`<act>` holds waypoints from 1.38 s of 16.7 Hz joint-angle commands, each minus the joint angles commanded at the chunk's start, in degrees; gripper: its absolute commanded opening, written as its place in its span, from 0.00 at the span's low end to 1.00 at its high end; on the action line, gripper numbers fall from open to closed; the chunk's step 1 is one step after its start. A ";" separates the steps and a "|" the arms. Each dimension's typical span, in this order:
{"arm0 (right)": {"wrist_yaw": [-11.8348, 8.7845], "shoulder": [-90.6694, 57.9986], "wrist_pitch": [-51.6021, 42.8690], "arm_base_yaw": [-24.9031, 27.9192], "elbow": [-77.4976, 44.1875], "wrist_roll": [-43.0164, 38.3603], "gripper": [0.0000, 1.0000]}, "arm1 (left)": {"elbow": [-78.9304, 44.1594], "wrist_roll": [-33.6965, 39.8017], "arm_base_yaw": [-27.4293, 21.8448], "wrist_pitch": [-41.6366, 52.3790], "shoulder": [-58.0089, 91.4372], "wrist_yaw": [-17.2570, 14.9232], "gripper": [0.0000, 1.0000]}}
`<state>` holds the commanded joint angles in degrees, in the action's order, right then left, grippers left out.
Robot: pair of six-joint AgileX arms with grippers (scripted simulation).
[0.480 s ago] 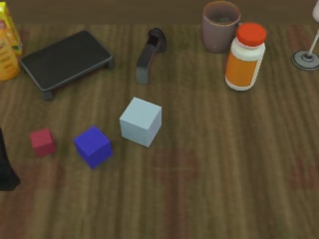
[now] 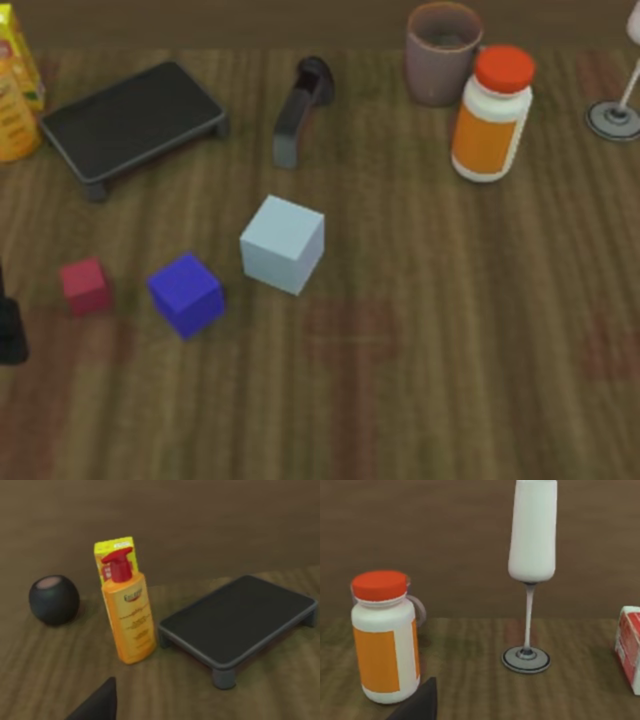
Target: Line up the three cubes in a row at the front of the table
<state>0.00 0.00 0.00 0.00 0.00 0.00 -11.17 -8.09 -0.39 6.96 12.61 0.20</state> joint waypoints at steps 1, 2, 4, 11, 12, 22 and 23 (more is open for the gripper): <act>0.00 0.00 0.00 0.00 0.00 0.00 1.00 | -3.21 -2.45 -0.20 2.27 4.22 -0.01 1.00; 0.00 0.00 0.00 0.00 0.00 0.00 1.00 | -6.64 -5.12 -0.42 4.81 8.96 -0.02 1.00; 0.00 0.00 0.00 0.00 0.00 0.00 1.00 | -13.99 -11.00 -0.95 10.56 19.74 -0.08 1.00; 0.00 0.00 0.00 0.00 0.00 0.00 1.00 | -41.71 -33.82 -3.01 33.46 62.50 -0.29 1.00; 0.00 0.00 0.00 0.00 0.00 0.00 1.00 | -45.52 -36.85 -3.26 36.41 68.21 -0.30 1.00; 0.00 0.00 0.00 0.00 0.00 0.00 1.00 | -70.13 -54.41 -4.44 51.28 100.39 -0.28 1.00; 0.00 0.00 0.00 0.00 0.00 0.00 1.00 | -70.27 -54.49 -4.44 51.32 100.54 -0.27 1.00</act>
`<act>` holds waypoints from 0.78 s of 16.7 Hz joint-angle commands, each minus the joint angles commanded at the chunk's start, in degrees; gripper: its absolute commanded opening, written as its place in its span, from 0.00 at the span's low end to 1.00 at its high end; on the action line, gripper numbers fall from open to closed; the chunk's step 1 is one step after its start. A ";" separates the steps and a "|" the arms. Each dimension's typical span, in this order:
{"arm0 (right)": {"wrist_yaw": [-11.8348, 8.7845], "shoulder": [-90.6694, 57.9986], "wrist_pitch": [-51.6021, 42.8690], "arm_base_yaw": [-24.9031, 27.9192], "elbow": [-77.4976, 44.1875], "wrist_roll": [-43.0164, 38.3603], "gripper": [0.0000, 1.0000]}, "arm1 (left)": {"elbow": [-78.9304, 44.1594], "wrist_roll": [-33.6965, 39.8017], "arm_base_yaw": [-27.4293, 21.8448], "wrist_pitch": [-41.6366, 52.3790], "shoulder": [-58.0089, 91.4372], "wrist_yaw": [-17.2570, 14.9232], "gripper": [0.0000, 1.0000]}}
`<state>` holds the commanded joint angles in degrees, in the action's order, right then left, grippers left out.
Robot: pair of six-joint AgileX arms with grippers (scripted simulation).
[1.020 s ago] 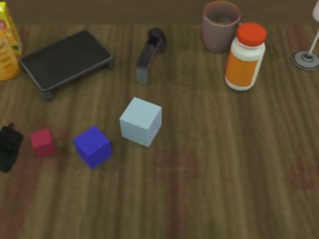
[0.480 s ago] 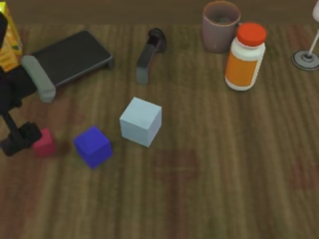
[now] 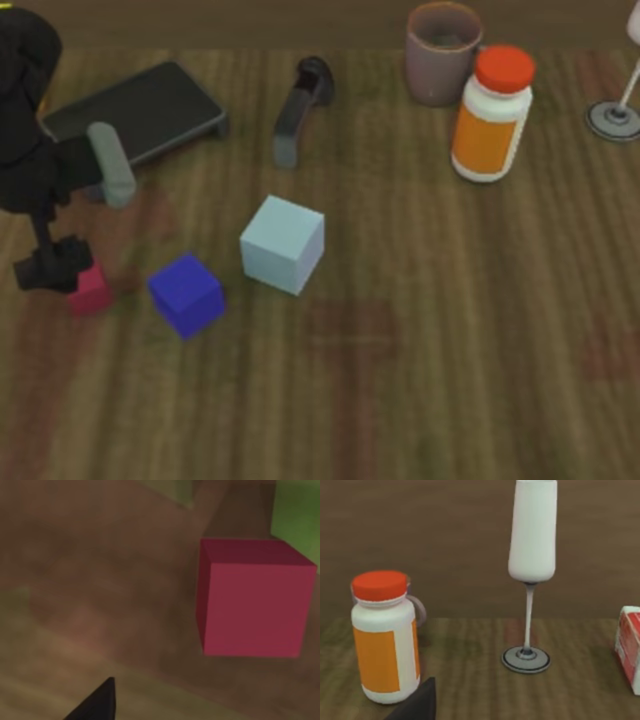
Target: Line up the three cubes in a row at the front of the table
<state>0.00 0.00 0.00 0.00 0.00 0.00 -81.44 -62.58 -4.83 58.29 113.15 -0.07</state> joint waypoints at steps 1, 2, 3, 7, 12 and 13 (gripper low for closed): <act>0.00 0.00 0.00 0.00 0.00 0.00 1.00 | 0.00 0.00 0.00 0.00 0.00 0.00 1.00; 0.00 0.00 0.00 0.00 0.00 0.00 1.00 | 0.00 0.00 0.00 0.00 0.00 0.00 1.00; 0.00 0.00 0.00 0.00 0.00 0.00 1.00 | 0.00 0.00 0.00 0.00 0.00 0.00 1.00; 0.00 0.00 0.00 0.00 0.00 0.00 1.00 | 1.57 -0.06 0.13 -2.39 1.03 -0.01 1.00; 0.00 0.00 0.00 0.00 0.00 0.00 1.00 | 7.29 -0.12 0.09 -14.60 6.73 -0.05 1.00; 0.00 0.00 0.00 0.00 0.00 0.00 1.00 | 8.23 -0.15 0.09 -16.37 7.73 -0.06 1.00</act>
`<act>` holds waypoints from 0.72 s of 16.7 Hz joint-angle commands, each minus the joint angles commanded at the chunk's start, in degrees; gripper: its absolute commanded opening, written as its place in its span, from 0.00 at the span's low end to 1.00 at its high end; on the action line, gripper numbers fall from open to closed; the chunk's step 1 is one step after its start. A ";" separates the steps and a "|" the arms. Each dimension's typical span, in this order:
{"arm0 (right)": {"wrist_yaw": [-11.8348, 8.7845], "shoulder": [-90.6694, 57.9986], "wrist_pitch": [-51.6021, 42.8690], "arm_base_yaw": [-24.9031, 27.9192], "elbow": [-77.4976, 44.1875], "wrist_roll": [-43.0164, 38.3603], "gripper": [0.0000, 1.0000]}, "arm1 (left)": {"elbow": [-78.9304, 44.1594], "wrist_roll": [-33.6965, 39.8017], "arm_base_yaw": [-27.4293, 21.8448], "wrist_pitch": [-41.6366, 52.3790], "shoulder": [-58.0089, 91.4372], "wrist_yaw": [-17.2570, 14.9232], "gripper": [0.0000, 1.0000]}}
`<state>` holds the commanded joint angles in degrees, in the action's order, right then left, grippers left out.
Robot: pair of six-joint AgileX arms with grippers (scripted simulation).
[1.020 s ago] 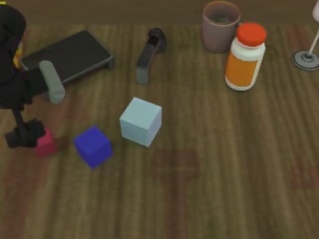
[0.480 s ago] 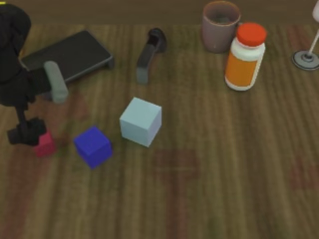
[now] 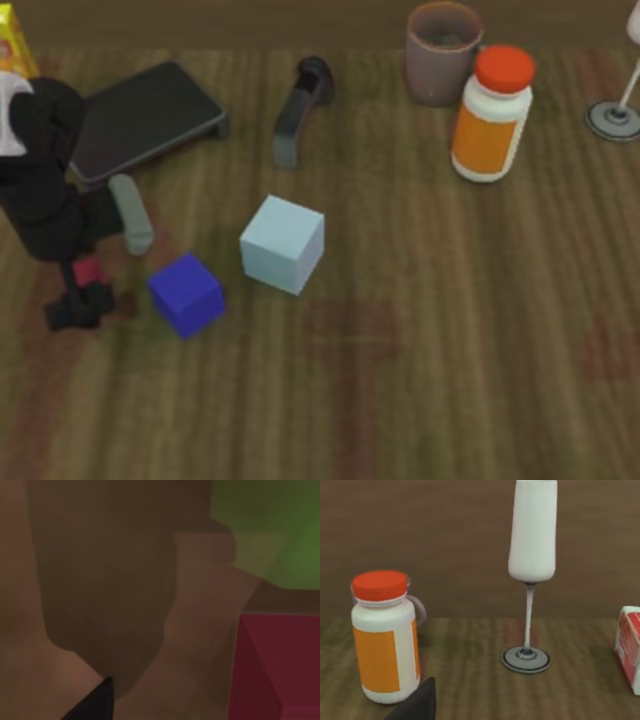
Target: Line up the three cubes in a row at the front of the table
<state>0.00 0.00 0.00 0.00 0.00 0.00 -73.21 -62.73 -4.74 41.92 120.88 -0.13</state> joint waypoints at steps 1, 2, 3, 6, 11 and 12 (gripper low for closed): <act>0.00 0.00 0.00 0.00 0.00 0.00 1.00 | 0.65 -0.03 0.00 -1.16 0.75 -0.01 1.00; 0.00 0.00 0.00 0.00 0.00 0.00 1.00 | 0.97 -0.06 0.00 -1.71 1.14 -0.01 1.00; 0.00 0.00 0.00 0.00 0.00 0.00 1.00 | 1.00 -0.06 0.00 -1.76 1.17 -0.01 1.00; 0.00 0.00 0.00 0.00 0.00 0.00 1.00 | 1.00 -0.06 0.00 -1.76 1.17 -0.01 0.92; 0.00 0.00 0.00 0.00 0.00 0.00 1.00 | 1.00 -0.06 0.00 -1.76 1.17 -0.01 0.55; 0.00 0.00 0.00 0.00 0.00 0.00 1.00 | 1.00 -0.06 0.00 -1.76 1.17 -0.01 0.47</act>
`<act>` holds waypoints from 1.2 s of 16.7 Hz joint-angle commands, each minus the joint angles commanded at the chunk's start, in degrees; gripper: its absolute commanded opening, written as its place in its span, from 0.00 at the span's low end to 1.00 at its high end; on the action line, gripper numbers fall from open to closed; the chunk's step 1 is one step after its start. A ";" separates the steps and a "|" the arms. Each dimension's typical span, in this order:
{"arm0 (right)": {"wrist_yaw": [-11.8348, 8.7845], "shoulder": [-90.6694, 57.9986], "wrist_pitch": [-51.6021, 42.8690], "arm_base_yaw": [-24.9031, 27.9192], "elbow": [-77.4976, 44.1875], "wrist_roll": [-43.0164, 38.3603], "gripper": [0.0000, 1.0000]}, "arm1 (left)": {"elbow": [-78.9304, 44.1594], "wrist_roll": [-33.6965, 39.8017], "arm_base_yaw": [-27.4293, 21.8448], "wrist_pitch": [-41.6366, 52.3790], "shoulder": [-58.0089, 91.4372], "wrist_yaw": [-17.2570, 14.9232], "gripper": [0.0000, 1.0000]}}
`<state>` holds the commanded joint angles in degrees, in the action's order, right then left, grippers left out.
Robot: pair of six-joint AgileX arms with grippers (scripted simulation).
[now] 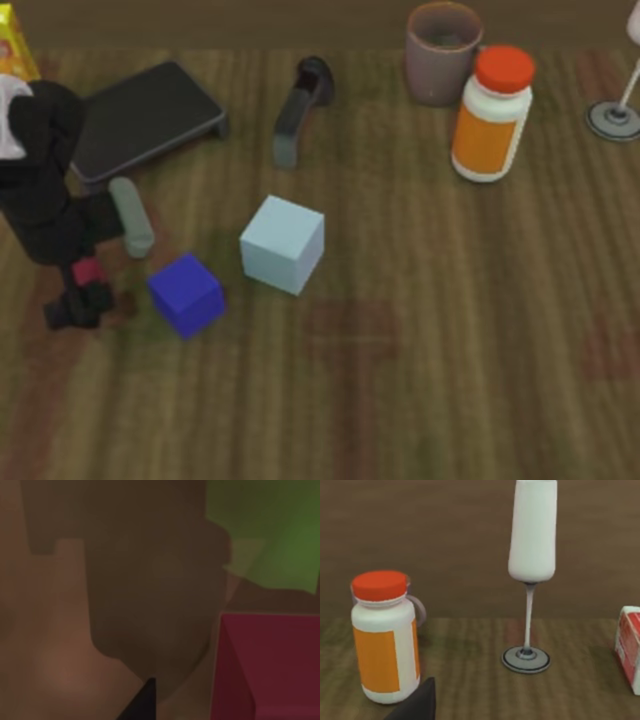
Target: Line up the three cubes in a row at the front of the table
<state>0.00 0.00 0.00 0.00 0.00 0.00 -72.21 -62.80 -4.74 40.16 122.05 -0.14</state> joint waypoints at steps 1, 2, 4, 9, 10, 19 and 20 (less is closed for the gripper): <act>0.00 0.00 0.00 0.00 0.00 0.00 1.00 | 0.00 0.00 0.00 0.00 0.00 0.00 0.40; 0.00 0.00 0.00 0.00 0.00 0.00 1.00 | 0.00 0.00 0.00 0.00 0.00 0.00 0.32; 0.00 0.00 0.00 0.00 0.00 0.00 1.00 | 0.00 0.00 0.00 0.00 0.00 0.00 0.17; 0.00 0.00 0.00 0.00 0.00 0.00 1.00 | 0.00 0.00 0.00 0.00 0.00 0.00 0.00; 0.00 0.00 0.00 0.00 0.00 0.00 1.00 | 0.00 0.00 0.00 0.00 0.00 0.00 0.00; 0.00 0.00 0.00 0.00 0.00 0.00 1.00 | -2.76 1.17 0.45 6.66 -4.40 -0.74 0.00; 0.00 0.00 0.00 0.00 0.00 0.00 1.00 | -3.80 1.21 0.62 8.74 -5.27 -0.74 0.00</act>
<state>0.00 0.00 0.00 0.00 0.00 0.00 -76.01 -61.58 -4.12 48.90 116.78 -0.88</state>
